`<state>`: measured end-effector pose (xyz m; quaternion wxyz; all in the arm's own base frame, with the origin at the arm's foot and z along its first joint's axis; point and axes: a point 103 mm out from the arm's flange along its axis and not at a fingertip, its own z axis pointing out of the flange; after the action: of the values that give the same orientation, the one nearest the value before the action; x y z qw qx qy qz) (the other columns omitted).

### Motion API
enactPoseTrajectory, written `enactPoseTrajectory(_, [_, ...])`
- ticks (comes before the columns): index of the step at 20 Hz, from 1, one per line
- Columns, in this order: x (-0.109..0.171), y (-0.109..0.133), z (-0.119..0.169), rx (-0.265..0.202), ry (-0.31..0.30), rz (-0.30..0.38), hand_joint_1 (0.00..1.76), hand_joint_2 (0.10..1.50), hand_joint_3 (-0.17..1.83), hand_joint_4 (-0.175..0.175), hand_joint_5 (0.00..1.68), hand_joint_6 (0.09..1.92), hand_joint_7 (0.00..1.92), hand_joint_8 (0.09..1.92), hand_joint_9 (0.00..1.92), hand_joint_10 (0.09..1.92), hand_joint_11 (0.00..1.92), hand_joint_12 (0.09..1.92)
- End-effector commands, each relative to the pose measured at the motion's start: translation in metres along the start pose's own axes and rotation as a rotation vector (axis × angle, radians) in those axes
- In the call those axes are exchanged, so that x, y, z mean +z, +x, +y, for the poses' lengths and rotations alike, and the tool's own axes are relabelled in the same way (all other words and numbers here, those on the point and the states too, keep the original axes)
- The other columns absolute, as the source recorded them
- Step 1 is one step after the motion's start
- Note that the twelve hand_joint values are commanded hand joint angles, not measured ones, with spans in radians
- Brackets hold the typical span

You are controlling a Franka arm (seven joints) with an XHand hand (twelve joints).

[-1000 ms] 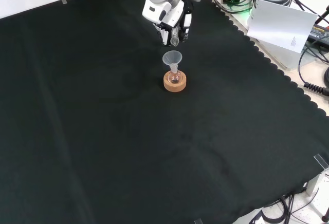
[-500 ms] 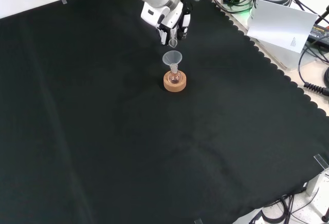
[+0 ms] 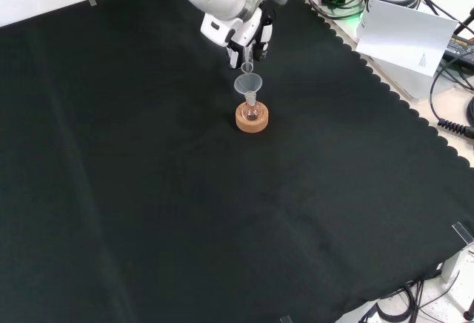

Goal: Pour the water from the graduated cylinder into the round-bottom flask.

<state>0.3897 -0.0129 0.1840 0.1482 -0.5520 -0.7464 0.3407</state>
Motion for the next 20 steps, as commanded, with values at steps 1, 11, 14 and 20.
enactPoseTrajectory(1, [-0.011,0.004,0.0,0.045,0.04,-0.052,1.1,1.18,0.0,-0.125,0.86,1.19,1.19,0.45,1.47,0.09,1.41,0.68])
enactPoseTrajectory(11, [-0.022,0.016,-0.004,0.054,0.065,-0.103,1.1,1.18,0.0,-0.126,0.86,1.19,1.19,0.44,1.48,0.09,1.41,0.68])
enactPoseTrajectory(14, [-0.024,0.013,-0.007,0.059,0.079,-0.113,1.1,1.18,0.0,-0.126,0.86,1.19,1.19,0.44,1.48,0.09,1.41,0.68])
enactPoseTrajectory(20, [-0.026,0.017,-0.011,0.062,0.097,-0.139,1.1,1.18,0.0,-0.126,0.86,1.19,1.19,0.44,1.48,0.09,1.41,0.68])
